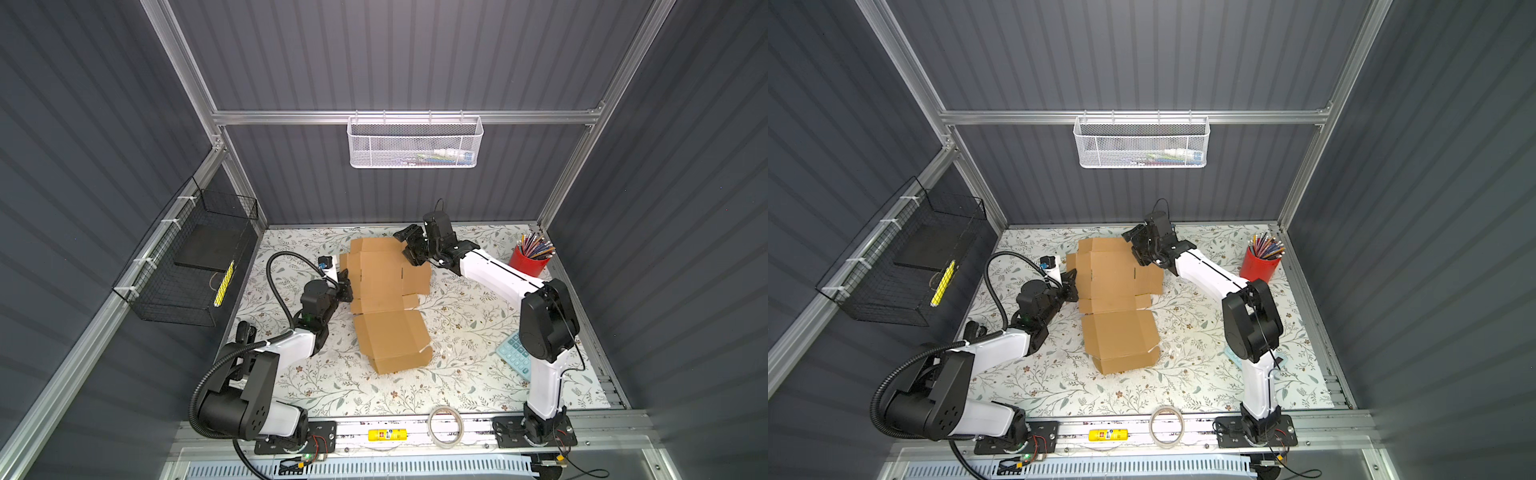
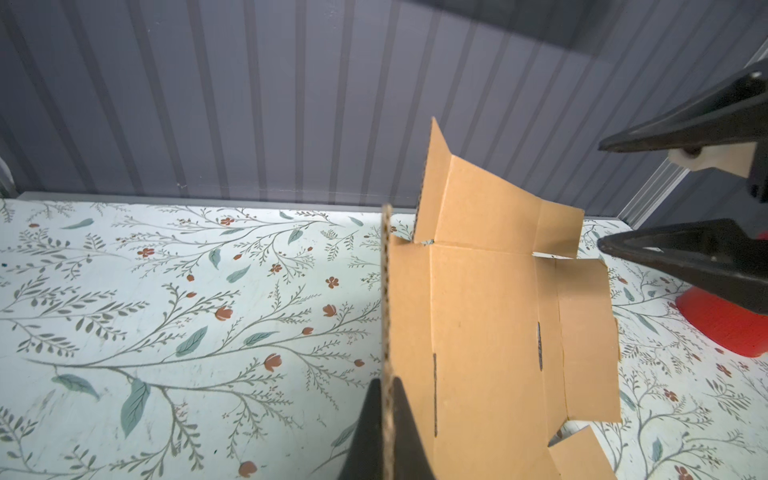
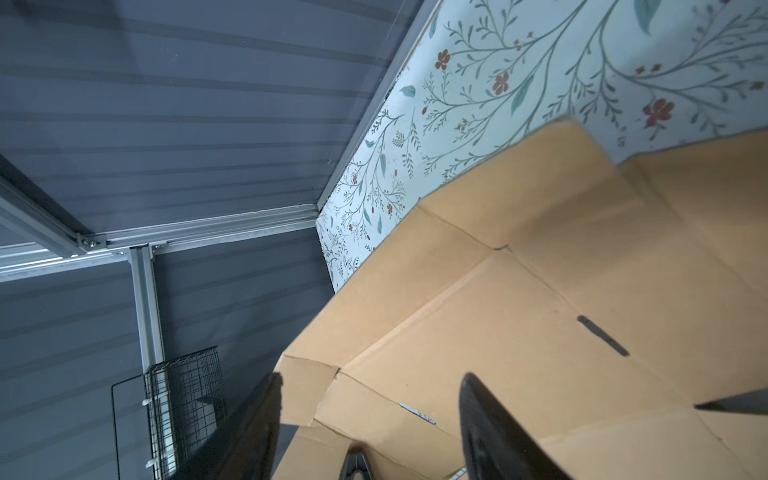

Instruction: Fold the paper box

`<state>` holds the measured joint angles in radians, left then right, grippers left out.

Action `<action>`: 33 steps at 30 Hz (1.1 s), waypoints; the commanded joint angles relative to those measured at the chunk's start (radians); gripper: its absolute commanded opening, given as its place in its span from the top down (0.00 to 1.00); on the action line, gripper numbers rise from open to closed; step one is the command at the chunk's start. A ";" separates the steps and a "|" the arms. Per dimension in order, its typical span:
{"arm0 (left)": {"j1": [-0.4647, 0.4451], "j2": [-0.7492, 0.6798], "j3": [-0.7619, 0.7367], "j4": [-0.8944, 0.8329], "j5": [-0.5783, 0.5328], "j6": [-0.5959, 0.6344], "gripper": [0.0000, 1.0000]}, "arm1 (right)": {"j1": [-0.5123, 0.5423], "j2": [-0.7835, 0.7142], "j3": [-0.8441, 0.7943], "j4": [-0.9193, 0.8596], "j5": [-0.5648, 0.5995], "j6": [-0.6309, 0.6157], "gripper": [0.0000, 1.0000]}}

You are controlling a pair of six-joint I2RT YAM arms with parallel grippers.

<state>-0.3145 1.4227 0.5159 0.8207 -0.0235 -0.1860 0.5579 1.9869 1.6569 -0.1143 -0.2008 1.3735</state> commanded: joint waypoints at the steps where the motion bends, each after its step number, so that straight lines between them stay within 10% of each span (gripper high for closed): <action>1: -0.017 -0.012 -0.015 0.092 -0.014 0.032 1.00 | -0.002 0.008 0.048 -0.076 0.032 0.072 0.30; 33: -0.057 -0.027 -0.111 0.335 -0.016 -0.006 1.00 | 0.006 0.064 0.159 -0.110 0.073 0.228 0.31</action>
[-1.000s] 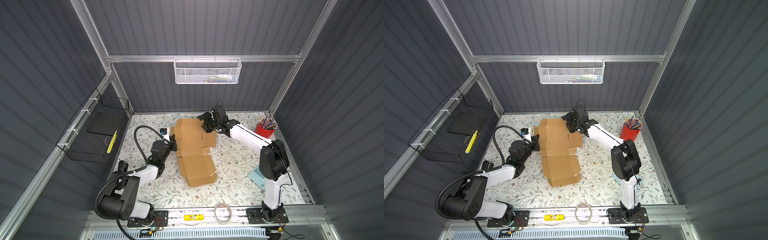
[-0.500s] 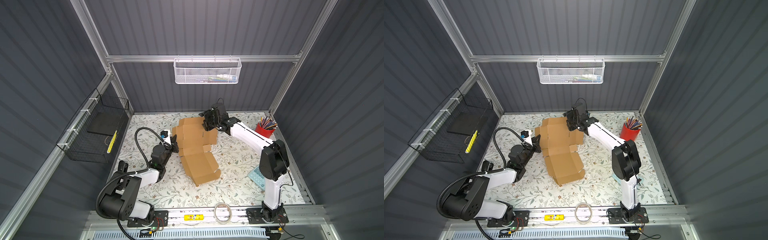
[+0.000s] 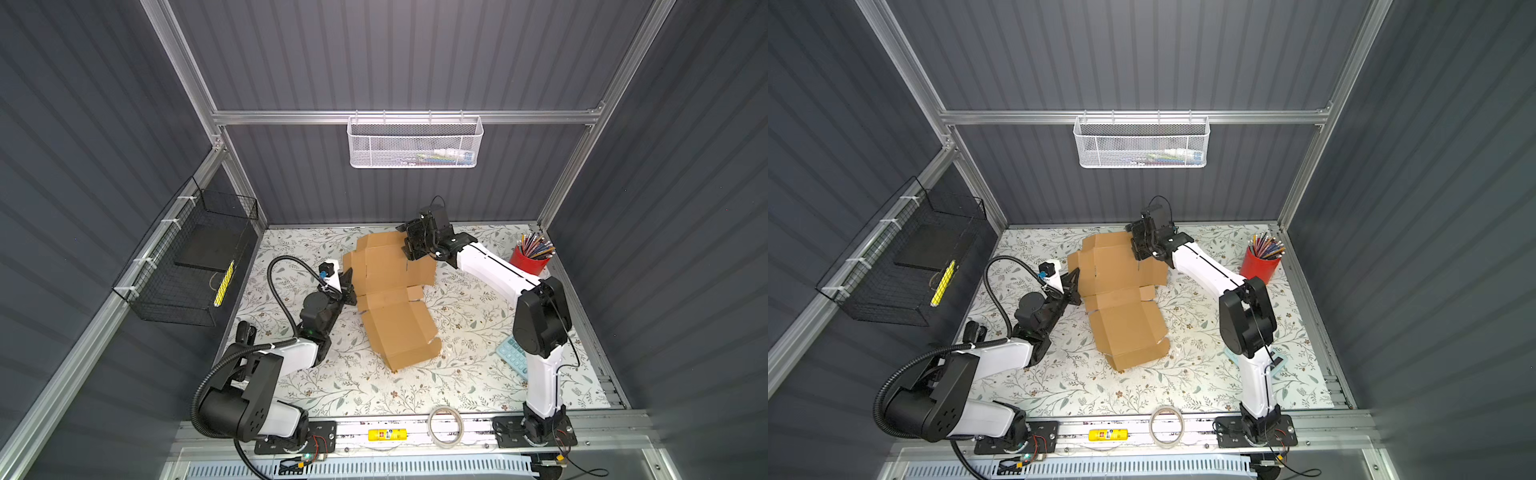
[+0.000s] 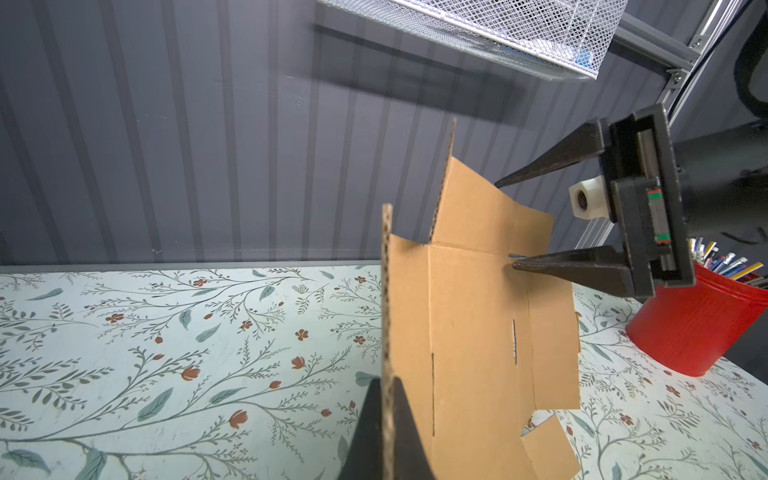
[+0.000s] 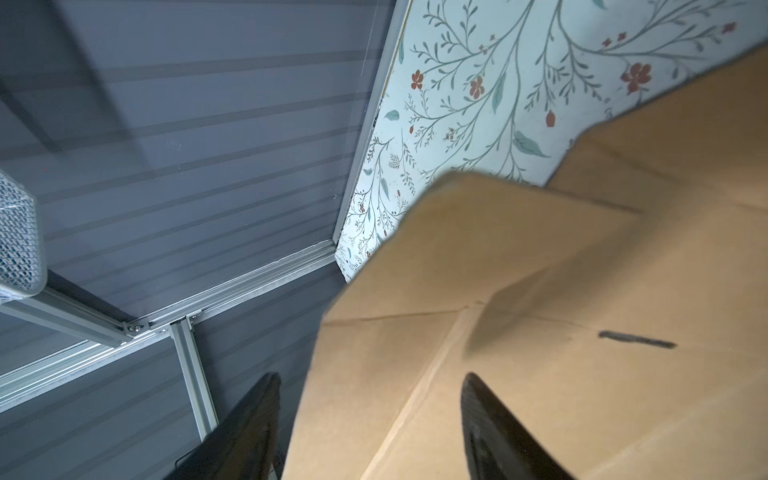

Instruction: Fold the paper box

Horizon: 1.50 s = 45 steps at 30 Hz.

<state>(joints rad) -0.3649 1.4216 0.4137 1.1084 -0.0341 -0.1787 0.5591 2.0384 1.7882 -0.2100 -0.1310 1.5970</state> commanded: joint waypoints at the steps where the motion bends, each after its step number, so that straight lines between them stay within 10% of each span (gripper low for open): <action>1: -0.006 -0.026 -0.007 0.044 -0.013 -0.015 1.00 | 0.005 0.014 0.027 -0.013 0.001 0.003 0.31; 45: -0.028 -0.040 -0.010 0.105 0.011 -0.110 1.00 | 0.014 0.015 -0.021 0.050 -0.027 0.024 0.63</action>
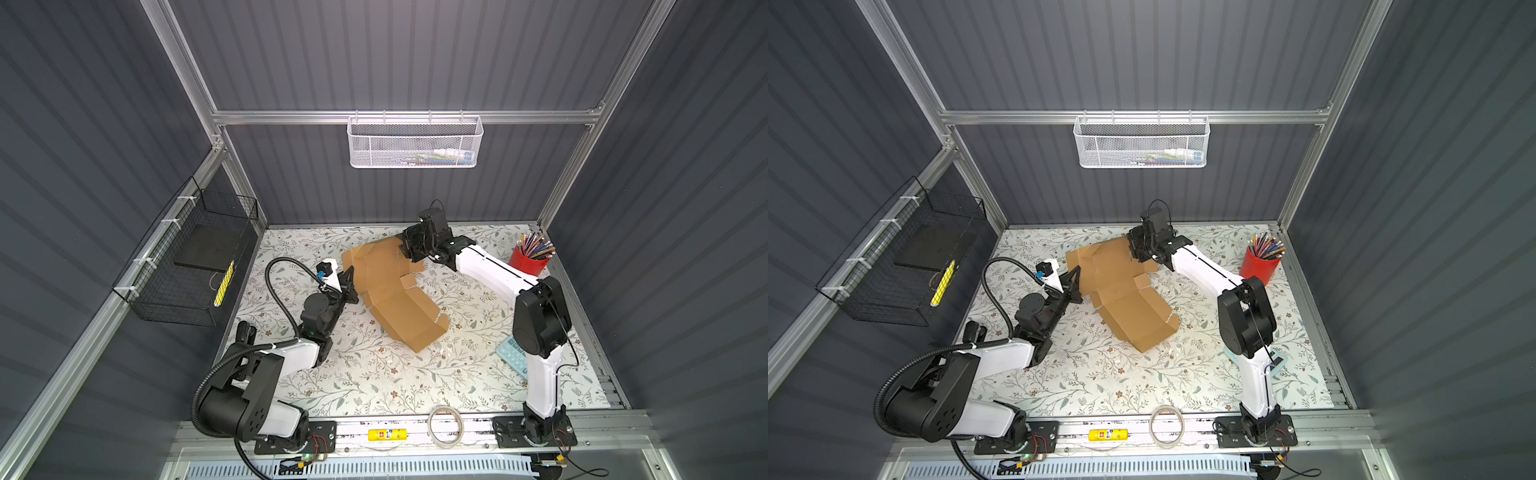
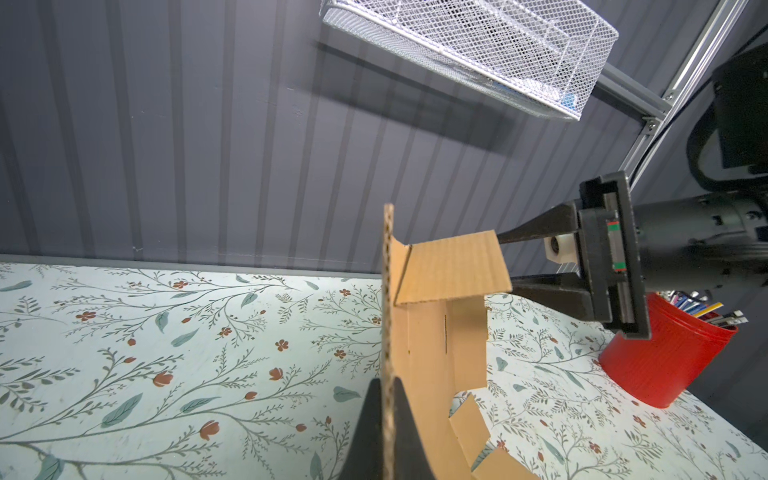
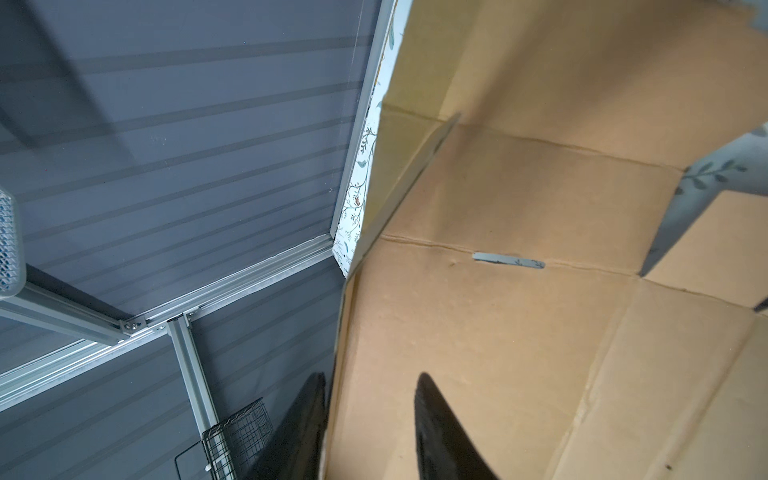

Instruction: Fold the paper box

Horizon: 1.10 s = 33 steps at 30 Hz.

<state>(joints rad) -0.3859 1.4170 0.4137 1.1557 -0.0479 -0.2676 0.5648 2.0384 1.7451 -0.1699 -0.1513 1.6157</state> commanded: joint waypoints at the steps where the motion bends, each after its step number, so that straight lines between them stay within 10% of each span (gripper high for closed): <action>1: -0.008 -0.040 -0.011 0.058 0.030 -0.024 1.00 | 0.009 0.021 0.027 0.011 -0.009 0.006 0.63; 33: -0.022 -0.096 -0.052 -0.003 0.081 -0.039 1.00 | 0.020 0.111 0.126 0.080 -0.024 0.024 0.81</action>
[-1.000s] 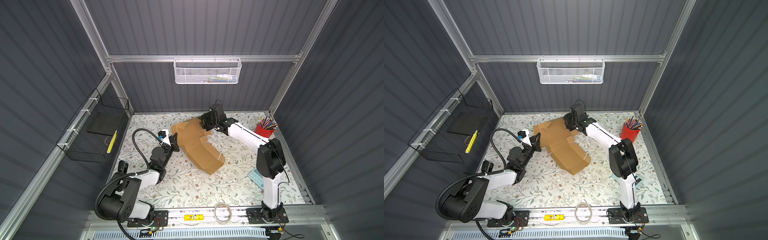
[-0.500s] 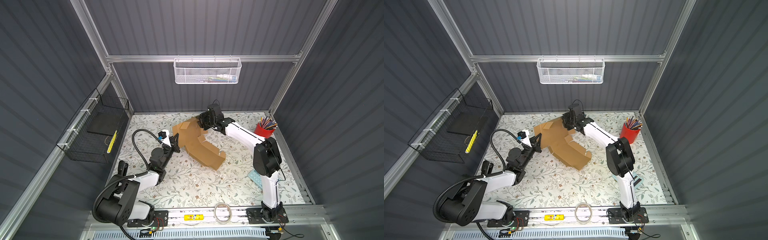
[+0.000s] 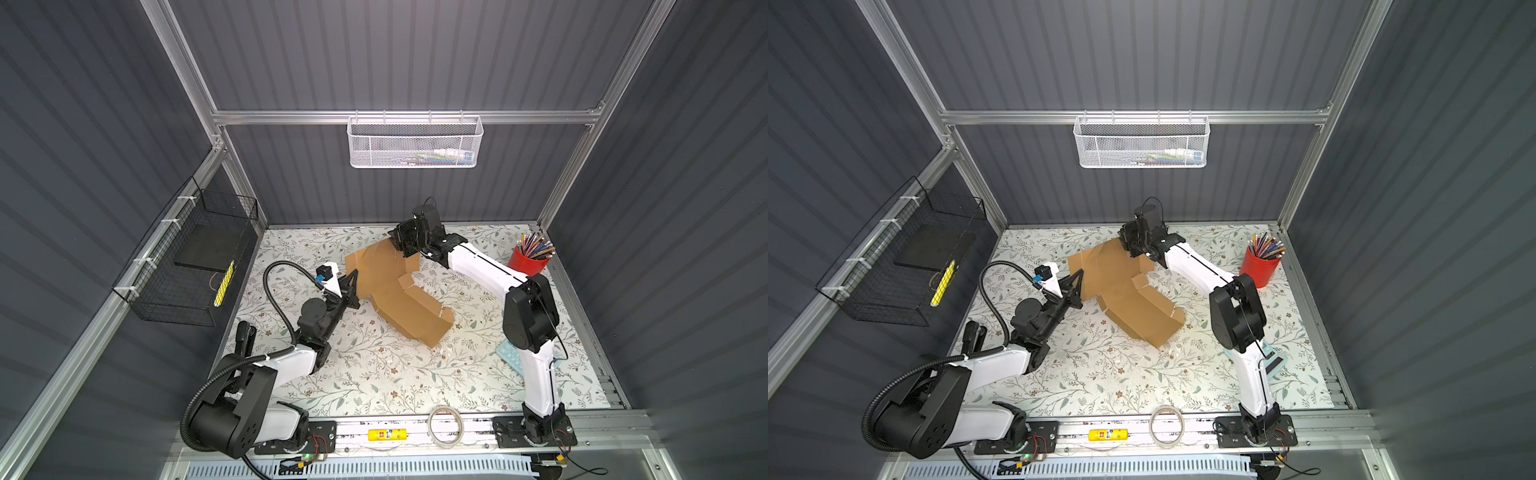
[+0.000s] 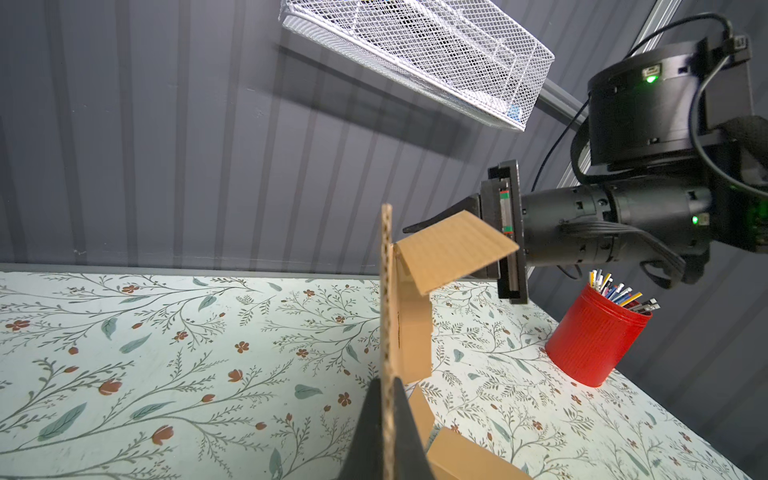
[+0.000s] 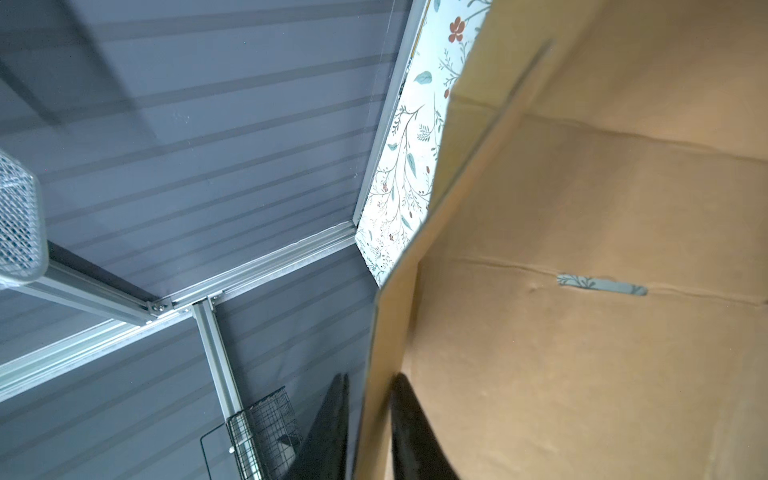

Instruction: Fold the paper box

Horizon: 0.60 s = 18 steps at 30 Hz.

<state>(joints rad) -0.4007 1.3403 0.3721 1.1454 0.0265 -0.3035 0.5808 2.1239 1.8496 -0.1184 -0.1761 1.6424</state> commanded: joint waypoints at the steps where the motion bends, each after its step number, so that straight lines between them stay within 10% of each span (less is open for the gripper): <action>1: -0.007 -0.018 -0.009 0.005 0.004 -0.002 1.00 | 0.004 0.025 0.022 0.029 0.001 -0.003 0.82; 11: -0.007 0.037 0.024 0.003 -0.035 0.004 1.00 | 0.005 -0.010 -0.024 0.040 0.014 -0.027 0.89; 18: -0.007 0.052 0.019 -0.020 -0.049 -0.003 0.65 | -0.003 -0.054 -0.095 0.067 0.033 -0.048 0.91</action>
<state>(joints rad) -0.4007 1.3918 0.3782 1.1332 -0.0097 -0.3054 0.5819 2.1170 1.7840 -0.0898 -0.1623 1.6184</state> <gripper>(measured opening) 0.315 0.095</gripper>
